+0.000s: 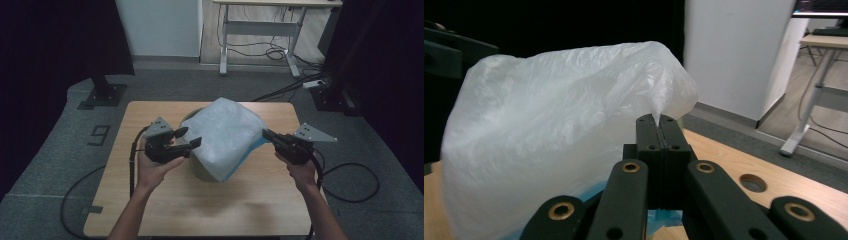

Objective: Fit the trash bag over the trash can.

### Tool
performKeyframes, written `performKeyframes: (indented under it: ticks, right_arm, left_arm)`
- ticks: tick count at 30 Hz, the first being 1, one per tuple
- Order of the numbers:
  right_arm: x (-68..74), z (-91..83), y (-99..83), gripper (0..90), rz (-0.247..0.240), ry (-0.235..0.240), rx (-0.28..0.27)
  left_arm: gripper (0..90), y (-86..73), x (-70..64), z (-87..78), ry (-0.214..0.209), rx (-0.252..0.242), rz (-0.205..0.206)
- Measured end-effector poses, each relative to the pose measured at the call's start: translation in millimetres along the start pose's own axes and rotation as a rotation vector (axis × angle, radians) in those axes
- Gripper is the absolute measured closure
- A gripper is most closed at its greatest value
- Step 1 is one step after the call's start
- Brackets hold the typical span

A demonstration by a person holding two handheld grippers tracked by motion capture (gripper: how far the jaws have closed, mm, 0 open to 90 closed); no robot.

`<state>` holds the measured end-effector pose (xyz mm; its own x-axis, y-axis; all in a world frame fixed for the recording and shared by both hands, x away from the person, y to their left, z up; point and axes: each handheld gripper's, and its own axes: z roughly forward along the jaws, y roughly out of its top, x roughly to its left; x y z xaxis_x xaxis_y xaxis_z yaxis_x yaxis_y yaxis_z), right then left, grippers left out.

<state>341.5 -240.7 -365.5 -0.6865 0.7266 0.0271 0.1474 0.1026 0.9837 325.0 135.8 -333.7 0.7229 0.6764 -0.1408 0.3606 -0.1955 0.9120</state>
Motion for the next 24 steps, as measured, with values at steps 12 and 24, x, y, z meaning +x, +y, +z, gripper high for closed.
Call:
performKeyframes:
  ticks: [12,24]
  right_arm:
    - [9.3,10.5,-0.9,88.4,0.013,0.018,0.023]
    - [6.4,10.4,-1.4,88.4,0.028,0.013,0.032]
  left_arm:
    - [37.7,4.3,-24.9,8.5,0.017,0.011,0.063]
    - [37.5,6.0,-27.0,-12.5,-0.019,-0.012,0.041]
